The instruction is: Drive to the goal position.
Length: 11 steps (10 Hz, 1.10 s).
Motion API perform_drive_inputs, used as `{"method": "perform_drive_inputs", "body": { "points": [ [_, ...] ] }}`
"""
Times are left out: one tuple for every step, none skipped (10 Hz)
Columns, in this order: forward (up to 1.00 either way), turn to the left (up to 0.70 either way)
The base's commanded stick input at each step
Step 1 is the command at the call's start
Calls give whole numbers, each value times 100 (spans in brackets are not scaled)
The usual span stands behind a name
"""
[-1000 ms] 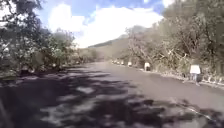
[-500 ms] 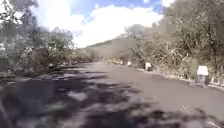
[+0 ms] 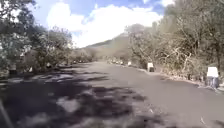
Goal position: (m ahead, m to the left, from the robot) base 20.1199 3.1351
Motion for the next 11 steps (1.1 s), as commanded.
{"method": "perform_drive_inputs", "body": {
  "points": [
    [70, 12],
    [70, 24],
    [70, 10],
    [70, 0],
    [70, 0],
    [70, 0],
    [70, 0],
    [70, 0],
    [70, 0],
    [70, 0],
    [70, 0]
  ]
}}
